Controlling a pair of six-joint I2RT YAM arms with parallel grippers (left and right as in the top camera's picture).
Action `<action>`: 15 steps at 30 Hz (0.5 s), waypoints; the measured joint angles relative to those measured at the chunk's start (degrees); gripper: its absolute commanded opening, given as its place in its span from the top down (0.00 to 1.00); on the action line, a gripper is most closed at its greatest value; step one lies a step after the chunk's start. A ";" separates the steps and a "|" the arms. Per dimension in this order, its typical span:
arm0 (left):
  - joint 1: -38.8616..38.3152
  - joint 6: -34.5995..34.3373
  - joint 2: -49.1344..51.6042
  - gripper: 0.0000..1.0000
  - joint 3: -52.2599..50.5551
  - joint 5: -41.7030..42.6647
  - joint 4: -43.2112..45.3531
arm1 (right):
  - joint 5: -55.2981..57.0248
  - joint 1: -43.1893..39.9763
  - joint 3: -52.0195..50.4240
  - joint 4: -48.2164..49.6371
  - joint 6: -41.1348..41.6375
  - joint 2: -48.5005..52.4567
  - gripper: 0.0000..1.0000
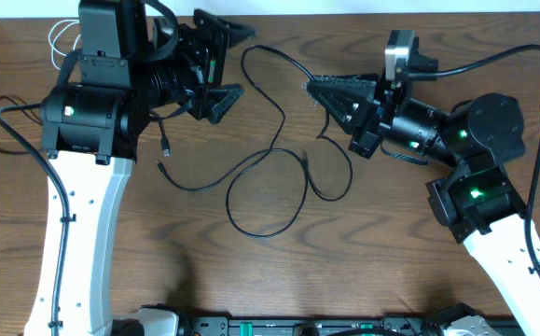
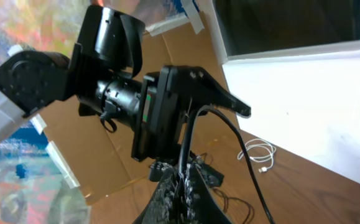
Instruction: Untangle cables
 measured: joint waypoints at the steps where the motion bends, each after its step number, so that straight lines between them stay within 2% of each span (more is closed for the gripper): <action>1: 0.00 -0.70 0.00 0.19 0.00 0.13 0.00 | 0.00 0.00 0.00 0.15 0.50 0.00 0.99; 6: 0.37 -2.75 0.07 0.20 0.00 0.79 0.00 | -0.50 0.00 -0.07 3.50 2.29 0.04 0.99; 15: 1.99 -4.52 0.44 0.29 0.00 2.01 0.00 | -1.27 0.00 -0.04 5.75 4.28 0.02 0.99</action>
